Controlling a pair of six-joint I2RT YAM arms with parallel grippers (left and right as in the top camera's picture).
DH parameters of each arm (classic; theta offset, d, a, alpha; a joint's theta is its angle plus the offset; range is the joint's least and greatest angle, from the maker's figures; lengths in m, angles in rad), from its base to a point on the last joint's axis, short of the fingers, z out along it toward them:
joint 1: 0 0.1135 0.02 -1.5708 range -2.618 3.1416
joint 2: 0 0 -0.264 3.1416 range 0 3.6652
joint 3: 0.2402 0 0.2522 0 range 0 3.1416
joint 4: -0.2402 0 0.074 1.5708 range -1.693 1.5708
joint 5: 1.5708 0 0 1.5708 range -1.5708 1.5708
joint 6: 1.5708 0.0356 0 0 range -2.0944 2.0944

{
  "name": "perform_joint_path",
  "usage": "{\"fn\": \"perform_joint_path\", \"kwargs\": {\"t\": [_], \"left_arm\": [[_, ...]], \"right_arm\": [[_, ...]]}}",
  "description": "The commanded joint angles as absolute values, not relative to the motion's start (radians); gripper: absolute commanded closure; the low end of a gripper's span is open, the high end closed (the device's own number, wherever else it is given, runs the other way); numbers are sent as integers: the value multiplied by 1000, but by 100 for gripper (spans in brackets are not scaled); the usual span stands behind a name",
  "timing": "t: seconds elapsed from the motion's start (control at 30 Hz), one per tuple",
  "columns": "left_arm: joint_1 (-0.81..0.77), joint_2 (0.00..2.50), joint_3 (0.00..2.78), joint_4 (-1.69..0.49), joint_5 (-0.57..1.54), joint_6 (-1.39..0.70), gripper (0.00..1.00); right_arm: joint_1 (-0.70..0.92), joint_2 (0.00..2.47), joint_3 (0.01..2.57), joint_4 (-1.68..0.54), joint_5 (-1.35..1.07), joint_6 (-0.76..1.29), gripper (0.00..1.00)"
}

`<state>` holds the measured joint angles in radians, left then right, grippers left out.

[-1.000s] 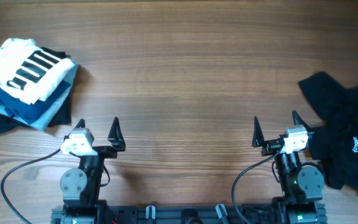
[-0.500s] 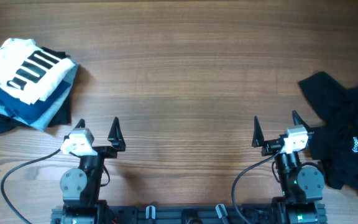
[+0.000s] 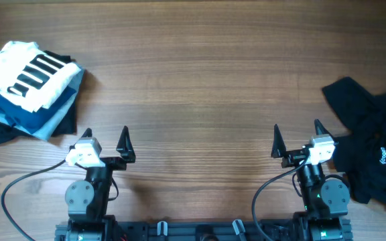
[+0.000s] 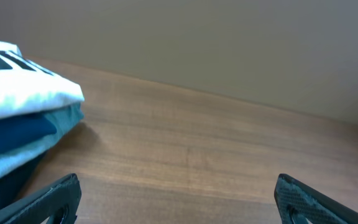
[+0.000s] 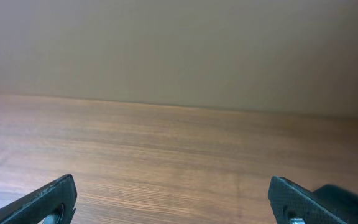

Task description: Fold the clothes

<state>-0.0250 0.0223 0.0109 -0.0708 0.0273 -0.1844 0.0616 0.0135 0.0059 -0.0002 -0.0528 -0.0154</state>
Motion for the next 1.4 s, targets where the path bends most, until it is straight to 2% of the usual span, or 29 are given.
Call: {"fn": "perform_joint_path", "kwargs": {"t": [0.0,0.27,0.4,0.5,0.6,0.67,0.77,0.87,1.03,1.1,1.13,1.17,1.2,1.23,1.3,1.37], "left_arm": [[-21,79,10,-80,37,-253,0],[-21,322,286,-279,37,-254,0],[-21,490,450,-376,36,-254,0],[-21,656,616,-512,36,-254,0],[-21,714,667,-540,36,-255,0],[-21,722,666,-541,36,-255,0],[-21,723,666,-543,36,-255,0],[-21,723,666,-543,36,-255,0],[-21,723,666,-543,36,-255,0],[-21,723,666,-543,36,-254,0],[-21,723,666,-543,36,-255,0],[-21,723,666,-544,36,-255,0],[-21,723,666,-544,36,-255,0],[-21,723,666,-543,36,-255,0],[-21,723,666,-543,36,-255,0],[-21,723,666,-543,36,-255,0]], "right_arm": [[58,20,19,-18,-91,134,0],[57,231,271,-286,15,188,0],[57,497,462,-434,24,211,0],[57,804,705,-606,7,208,0],[57,984,822,-651,-51,209,0],[50,1055,825,-660,109,306,0],[-51,1181,825,-767,382,662,0],[-204,1351,824,-770,381,700,0],[-324,1570,824,-719,355,717,2],[-342,1644,824,-658,362,717,18],[-350,1663,823,-636,362,717,30],[-356,1679,823,-621,362,715,47],[-359,1690,823,-619,362,711,69],[-359,1692,823,-621,360,703,96],[-358,1681,827,-587,210,545,96],[-353,1645,863,-580,-62,340,96]]}}
